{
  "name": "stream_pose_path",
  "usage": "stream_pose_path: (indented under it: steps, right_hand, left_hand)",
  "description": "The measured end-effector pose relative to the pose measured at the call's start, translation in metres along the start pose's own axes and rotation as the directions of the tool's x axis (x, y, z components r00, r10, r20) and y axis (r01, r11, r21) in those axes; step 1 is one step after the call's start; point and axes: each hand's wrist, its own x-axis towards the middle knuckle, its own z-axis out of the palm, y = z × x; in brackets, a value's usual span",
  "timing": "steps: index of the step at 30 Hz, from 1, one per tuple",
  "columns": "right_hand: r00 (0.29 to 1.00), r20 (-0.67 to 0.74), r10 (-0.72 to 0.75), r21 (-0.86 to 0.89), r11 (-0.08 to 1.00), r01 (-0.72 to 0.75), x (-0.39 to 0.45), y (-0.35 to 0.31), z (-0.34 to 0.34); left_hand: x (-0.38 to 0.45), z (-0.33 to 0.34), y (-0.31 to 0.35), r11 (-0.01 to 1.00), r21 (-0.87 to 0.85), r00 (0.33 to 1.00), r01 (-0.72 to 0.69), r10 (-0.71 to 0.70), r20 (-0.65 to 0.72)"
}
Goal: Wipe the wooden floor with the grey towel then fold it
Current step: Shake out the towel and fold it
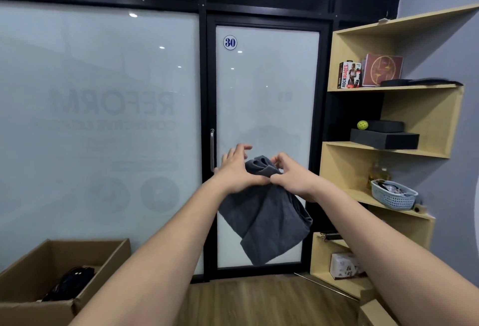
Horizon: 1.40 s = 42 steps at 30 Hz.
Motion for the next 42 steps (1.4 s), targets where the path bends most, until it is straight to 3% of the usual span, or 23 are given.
stream_pose_path:
  steps: [2,4,6,11,14,20,26,31,34,37,42]
  right_hand:
    - [0.999,0.020,-0.047,0.029,0.998,0.047,0.000,0.000,-0.004]
    - [0.997,0.019,-0.078,0.042,0.996,0.077,0.000,0.001,-0.008]
    - [0.996,-0.007,-0.093,0.100,0.991,0.093,-0.001,0.004,-0.017]
    - [0.997,-0.074,-0.036,0.202,0.978,0.050,-0.022,0.032,-0.045]
    - [0.995,-0.089,-0.039,0.282,0.957,0.063,-0.038,0.060,-0.044]
    - [0.989,-0.144,0.017,0.391,0.919,0.041,-0.059,0.096,-0.020]
    - [0.974,-0.115,0.194,0.704,0.708,-0.058,-0.044,0.094,-0.015]
    - [0.936,-0.337,0.102,0.532,0.840,0.101,-0.019,0.066,-0.054]
    - [0.945,-0.327,0.018,0.361,0.926,0.107,-0.005,0.048,-0.068]
    - [0.949,-0.317,-0.013,0.266,0.959,0.101,0.004,0.049,-0.070]
    - [0.921,-0.390,-0.001,0.261,0.959,0.112,0.010,0.055,-0.068]
  left_hand:
    - [0.009,-0.006,0.006,0.983,-0.184,0.989,0.006,0.021,0.144]
    - [0.014,-0.013,0.010,0.964,-0.262,0.955,0.051,0.030,0.294]
    - [0.019,-0.018,0.012,0.942,-0.328,0.942,0.072,0.043,0.332]
    - [0.029,-0.018,0.017,0.830,-0.545,0.979,0.118,-0.005,0.204]
    - [0.036,-0.016,0.018,0.817,-0.567,0.992,0.103,-0.038,0.124]
    - [0.039,-0.008,0.021,0.758,-0.635,0.985,0.149,-0.059,0.161]
    - [0.042,-0.007,0.023,0.704,-0.693,0.977,0.156,-0.007,0.214]
    - [0.044,-0.022,-0.002,0.736,-0.653,0.961,0.177,0.016,0.278]
    - [0.037,-0.014,-0.017,0.774,-0.571,0.931,0.275,-0.066,0.359]
    - [0.031,-0.002,-0.020,0.801,-0.553,0.959,0.232,-0.094,0.266]
    - [0.032,0.002,-0.025,0.721,-0.680,0.990,0.131,-0.061,0.126]
